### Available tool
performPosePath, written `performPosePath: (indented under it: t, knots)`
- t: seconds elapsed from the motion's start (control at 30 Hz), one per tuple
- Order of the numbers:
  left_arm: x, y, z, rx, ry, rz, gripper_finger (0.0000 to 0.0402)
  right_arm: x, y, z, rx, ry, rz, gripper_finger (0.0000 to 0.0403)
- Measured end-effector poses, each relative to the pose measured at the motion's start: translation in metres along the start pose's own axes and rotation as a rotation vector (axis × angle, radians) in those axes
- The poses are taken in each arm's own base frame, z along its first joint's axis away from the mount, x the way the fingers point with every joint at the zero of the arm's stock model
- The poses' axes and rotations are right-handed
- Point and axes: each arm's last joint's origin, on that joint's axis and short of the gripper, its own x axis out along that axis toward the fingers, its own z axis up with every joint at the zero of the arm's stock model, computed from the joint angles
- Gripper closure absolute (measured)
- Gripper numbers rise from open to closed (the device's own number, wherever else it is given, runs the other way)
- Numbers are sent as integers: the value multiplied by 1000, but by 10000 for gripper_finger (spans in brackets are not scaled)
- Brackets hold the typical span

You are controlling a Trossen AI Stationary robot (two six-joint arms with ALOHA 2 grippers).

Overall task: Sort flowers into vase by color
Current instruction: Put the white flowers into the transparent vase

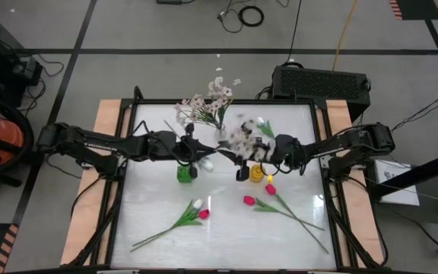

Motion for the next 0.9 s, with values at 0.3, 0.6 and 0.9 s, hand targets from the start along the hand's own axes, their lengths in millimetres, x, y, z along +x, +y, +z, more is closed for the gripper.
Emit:
performPosePath:
  t: [0.3, 0.6, 0.9]
  knots:
    - [-17, 7, 3, -1, 47, 14, 392, -5, -4, 12, -7, 18, -4, 239]
    - [-15, 5, 1, -1, 52, -33, 385, -5, -3, 12, 3, 6, -1, 238]
    - [-15, 4, 2, 5, 47, -61, 383, -5, -4, 13, 14, -10, -2, 239]
